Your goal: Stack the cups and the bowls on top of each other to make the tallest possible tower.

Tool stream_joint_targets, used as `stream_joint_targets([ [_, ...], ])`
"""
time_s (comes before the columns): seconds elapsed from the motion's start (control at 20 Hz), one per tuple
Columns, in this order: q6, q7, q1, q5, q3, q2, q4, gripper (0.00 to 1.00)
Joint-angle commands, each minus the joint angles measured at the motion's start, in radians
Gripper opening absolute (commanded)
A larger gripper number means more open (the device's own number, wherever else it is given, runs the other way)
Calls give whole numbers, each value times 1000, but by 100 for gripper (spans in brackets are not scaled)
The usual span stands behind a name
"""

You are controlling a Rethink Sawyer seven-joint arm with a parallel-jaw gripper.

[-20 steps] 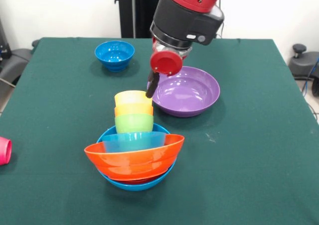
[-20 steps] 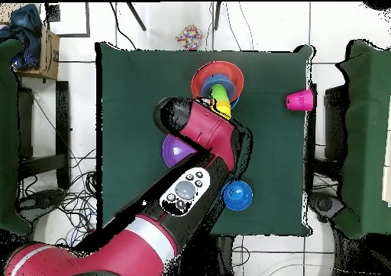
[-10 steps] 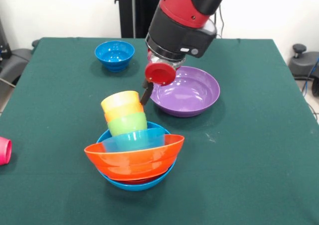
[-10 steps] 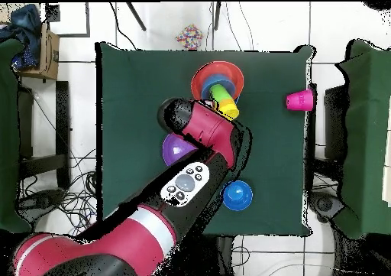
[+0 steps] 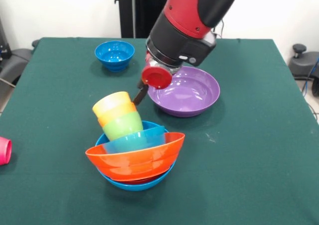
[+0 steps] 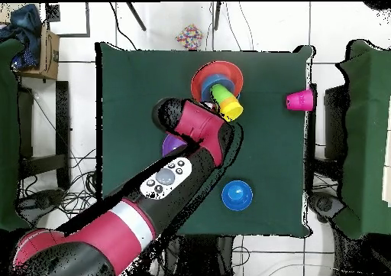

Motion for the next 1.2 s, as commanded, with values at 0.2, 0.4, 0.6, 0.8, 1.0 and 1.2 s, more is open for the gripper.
stream_joint_targets([
  [0.2, 223, 408, 19, 64, 33, 55, -113, 100],
  [0.4, 212, 451, 22, 90, 63, 47, -110, 100],
  [0.6, 194, 454, 21, 97, 89, 41, -101, 100],
  [0.8, 246, 450, 17, 81, 88, 50, -128, 100],
  [1.0, 201, 413, 7, 100, 135, 31, -105, 100],
  [1.2, 133, 377, 2, 124, 175, 20, -73, 100],
])
